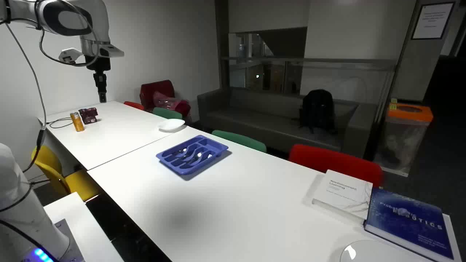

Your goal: Pick the cutlery in the rack and put them on the table

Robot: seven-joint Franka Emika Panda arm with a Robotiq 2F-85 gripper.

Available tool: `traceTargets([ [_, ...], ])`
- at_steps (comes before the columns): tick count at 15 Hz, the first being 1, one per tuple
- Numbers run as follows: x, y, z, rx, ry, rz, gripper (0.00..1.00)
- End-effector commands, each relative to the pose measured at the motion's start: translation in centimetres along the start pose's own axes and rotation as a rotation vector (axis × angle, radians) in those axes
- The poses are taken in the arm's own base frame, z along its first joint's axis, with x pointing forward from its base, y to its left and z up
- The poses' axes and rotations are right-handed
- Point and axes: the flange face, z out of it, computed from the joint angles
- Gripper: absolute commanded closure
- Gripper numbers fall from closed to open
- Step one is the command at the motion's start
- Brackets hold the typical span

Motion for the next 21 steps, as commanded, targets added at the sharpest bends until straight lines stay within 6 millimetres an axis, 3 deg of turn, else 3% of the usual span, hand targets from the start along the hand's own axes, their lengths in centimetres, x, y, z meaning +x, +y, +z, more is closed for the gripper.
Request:
traceTargets([
  [1, 0.0, 0.0, -0.1, -0.001, -0.002, 0.000, 0.00],
  [9, 0.0, 0.0, 0.0, -0.001, -0.002, 0.000, 0.00],
  [12, 1.5, -0.3, 0.3, -0.034, 0.112, -0.043, 0.00],
  [16, 5.0, -1.6, 2.0, -0.052, 0.238, -0.139, 0.00],
  [21, 11.7, -0.6, 8.0, -0.031, 0.248, -0.255, 0.00],
])
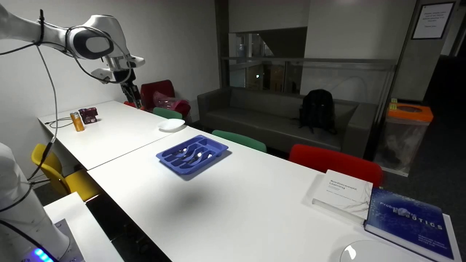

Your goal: Pick the cutlery in the rack and put them on the table

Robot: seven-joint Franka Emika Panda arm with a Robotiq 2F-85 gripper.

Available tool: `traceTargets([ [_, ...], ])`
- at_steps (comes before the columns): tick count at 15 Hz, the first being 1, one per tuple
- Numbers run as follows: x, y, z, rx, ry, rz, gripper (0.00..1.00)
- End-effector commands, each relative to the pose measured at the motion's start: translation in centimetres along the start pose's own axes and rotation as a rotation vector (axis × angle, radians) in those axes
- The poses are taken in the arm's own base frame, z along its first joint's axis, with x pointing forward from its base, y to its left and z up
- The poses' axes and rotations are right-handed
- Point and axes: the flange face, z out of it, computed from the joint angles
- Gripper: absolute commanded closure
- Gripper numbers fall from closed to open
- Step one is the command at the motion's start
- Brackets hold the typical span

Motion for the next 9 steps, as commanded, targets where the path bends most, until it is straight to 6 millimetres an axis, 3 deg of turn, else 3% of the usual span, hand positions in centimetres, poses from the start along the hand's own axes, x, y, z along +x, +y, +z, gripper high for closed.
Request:
traceTargets([
  [1, 3.3, 1.9, 5.6, 0.008, -0.012, -0.053, 0.00],
  [6, 6.9, 3.1, 13.4, -0.047, -0.017, -0.051, 0.00],
  [9, 7.9, 3.0, 16.0, -0.041, -0.049, -0.044, 0.00],
])
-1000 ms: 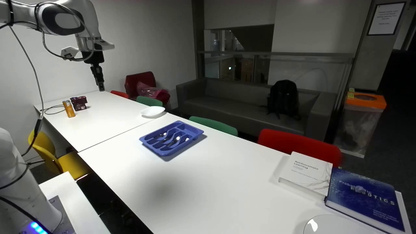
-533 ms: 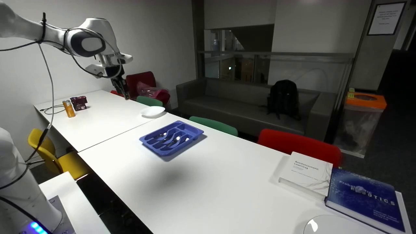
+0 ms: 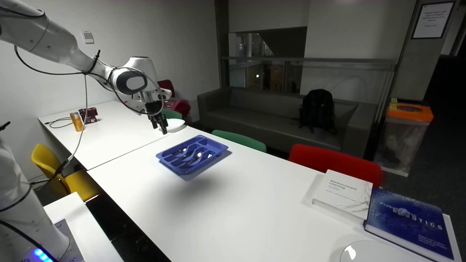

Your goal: Pick the cutlery in the rack and put them on the table

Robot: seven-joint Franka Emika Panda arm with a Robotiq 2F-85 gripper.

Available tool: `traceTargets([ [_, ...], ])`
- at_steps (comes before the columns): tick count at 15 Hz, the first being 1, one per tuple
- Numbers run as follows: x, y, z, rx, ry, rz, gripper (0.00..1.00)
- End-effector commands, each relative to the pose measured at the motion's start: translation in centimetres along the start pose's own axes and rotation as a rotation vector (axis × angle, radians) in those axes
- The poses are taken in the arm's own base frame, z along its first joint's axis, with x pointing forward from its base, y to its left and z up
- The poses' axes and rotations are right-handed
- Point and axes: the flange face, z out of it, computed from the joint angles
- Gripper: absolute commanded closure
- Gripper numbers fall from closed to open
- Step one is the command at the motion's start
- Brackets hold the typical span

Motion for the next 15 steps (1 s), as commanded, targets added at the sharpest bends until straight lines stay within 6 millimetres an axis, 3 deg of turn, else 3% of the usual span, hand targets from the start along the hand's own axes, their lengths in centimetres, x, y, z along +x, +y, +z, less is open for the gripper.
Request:
traceTargets([
  [1, 1.8, 0.0, 1.3, 0.023, -0.024, 0.006, 0.00],
  [2, 0.8, -0.1, 1.7, 0.003, -0.026, 0.004, 0.00],
  [9, 1.5, -0.2, 2.0, 0.008, -0.029, 0.007, 0.00],
  [15, 3.7, -1.3, 4.0, -0.045, 0.117, -0.115, 0.00],
])
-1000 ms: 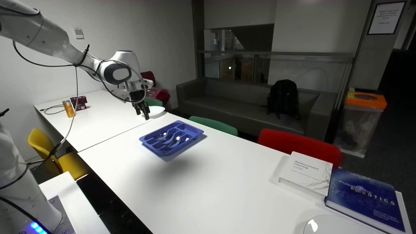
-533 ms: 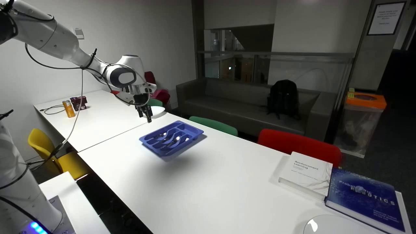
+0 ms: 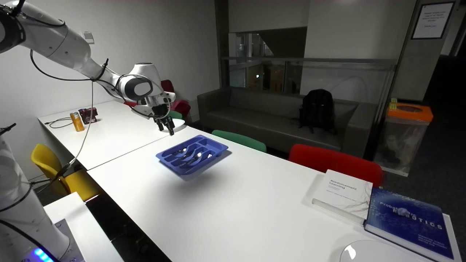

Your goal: Pick the cutlery in the rack and put them on the table

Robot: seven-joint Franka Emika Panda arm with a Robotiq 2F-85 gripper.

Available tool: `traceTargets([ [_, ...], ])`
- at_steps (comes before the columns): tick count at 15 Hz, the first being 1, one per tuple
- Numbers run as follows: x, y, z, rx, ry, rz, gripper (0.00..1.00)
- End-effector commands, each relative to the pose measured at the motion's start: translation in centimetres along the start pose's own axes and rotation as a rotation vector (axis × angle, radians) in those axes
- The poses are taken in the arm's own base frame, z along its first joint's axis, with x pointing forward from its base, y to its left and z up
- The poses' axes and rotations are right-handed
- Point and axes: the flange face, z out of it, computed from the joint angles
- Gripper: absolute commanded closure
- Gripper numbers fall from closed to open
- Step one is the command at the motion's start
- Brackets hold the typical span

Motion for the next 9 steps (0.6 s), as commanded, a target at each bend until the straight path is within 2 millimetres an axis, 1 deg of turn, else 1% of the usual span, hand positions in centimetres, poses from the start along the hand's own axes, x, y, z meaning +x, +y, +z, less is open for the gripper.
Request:
traceTargets([
  [1, 1.5, -0.2, 2.1, -0.016, 0.057, -0.065, 0.00],
  [5, 2.6, 0.5, 5.5, -0.013, 0.025, -0.106, 0.00],
  [9, 4.4, 1.7, 8.3, -0.001, -0.021, -0.167, 0.00],
])
